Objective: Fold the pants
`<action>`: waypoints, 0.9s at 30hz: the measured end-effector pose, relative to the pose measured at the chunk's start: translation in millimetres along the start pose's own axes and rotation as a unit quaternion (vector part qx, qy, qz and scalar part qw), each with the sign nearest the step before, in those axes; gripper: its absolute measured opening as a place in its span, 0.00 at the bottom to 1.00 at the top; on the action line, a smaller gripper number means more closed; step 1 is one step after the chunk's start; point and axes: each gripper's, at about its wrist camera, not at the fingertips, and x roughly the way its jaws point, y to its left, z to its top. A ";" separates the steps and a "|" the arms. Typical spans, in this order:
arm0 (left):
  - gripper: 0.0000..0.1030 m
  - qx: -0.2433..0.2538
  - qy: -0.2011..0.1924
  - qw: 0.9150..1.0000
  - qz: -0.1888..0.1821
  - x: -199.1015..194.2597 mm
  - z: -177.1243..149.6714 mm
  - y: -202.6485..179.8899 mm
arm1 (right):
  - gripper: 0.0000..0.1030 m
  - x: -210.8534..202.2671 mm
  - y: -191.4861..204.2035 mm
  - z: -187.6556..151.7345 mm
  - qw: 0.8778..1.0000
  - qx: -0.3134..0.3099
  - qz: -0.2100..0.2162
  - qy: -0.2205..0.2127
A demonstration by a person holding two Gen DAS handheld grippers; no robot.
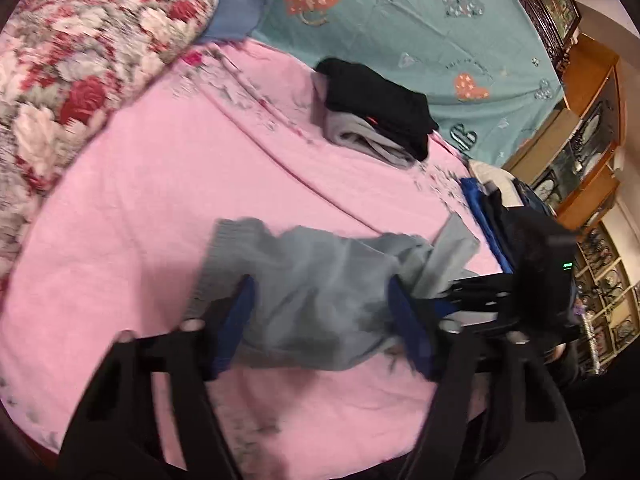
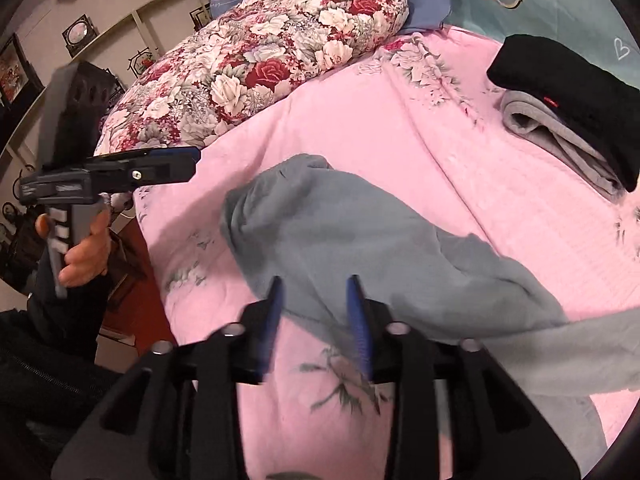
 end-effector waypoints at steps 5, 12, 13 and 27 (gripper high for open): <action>0.05 -0.026 0.077 0.997 0.009 65.0 -13.2 1.0 | 0.20 46.5 -14.3 -13.4 0.996 0.049 0.017 0.073; 0.03 -0.078 0.109 0.990 0.042 94.4 -18.8 22.7 | 0.60 -59.4 -97.7 -2.0 0.981 0.179 -0.066 -0.019; 0.03 -0.087 0.106 0.990 0.035 95.4 -18.9 26.0 | 0.62 -77.7 -129.4 -4.3 0.969 0.224 -0.096 -0.029; 0.03 -0.064 0.076 0.994 0.034 94.3 -23.7 24.7 | 0.62 -92.8 -372.3 -17.2 0.825 0.501 -0.253 0.073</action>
